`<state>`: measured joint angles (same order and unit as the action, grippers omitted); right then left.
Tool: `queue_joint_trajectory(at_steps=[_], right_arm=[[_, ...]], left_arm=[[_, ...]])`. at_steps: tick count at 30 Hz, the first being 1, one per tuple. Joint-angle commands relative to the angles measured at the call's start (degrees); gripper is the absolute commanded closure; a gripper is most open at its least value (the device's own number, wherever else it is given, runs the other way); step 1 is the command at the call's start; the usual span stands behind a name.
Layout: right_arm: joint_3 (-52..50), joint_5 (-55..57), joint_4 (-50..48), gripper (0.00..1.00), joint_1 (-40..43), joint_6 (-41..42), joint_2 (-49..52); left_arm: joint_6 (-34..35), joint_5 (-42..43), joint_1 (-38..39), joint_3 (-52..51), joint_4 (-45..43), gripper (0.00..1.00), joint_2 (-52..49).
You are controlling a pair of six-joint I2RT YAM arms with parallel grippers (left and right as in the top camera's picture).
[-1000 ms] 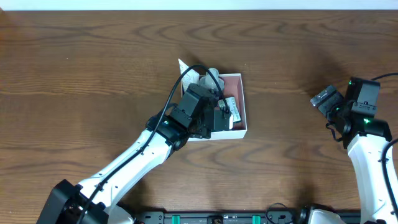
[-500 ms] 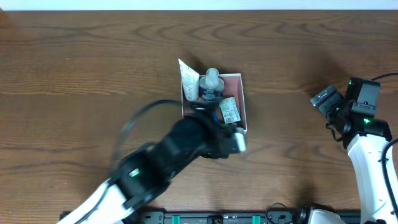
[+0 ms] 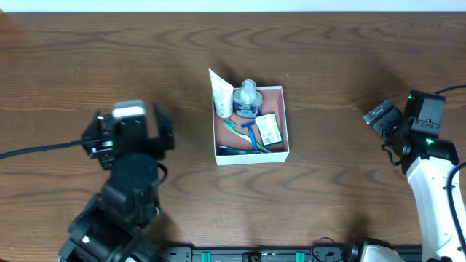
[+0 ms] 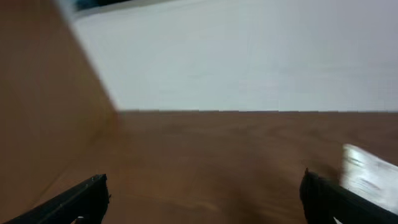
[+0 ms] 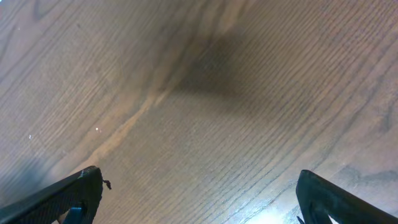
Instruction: Pack container
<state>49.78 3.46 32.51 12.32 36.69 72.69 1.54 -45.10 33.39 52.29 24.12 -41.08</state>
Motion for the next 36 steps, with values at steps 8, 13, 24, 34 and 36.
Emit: queue_joint_trajectory(at_steps=[8, 13, 24, 34, 36], right_arm=[[0.7, 0.6, 0.1, 0.01, 0.4, 0.5, -0.2], [0.7, 0.6, 0.1, 0.01, 0.4, 0.5, -0.2], [0.7, 0.6, 0.1, 0.01, 0.4, 0.5, -0.2], [0.7, 0.6, 0.1, 0.01, 0.4, 0.5, -0.2], [0.7, 0.6, 0.1, 0.01, 0.4, 0.5, -0.2]], left_arm=[[-4.7, 48.6, -25.0, 0.1, -4.1, 0.02, -6.9], [-4.7, 68.3, -32.9, 0.1, -7.2, 0.02, -12.1], [-4.5, 63.8, -34.2, 0.1, -6.6, 0.02, -13.7], [-4.6, 44.1, -34.3, -0.6, -1.9, 0.02, -13.8], [-5.7, 44.0, -34.3, -1.3, -2.0, 0.02, -13.7]])
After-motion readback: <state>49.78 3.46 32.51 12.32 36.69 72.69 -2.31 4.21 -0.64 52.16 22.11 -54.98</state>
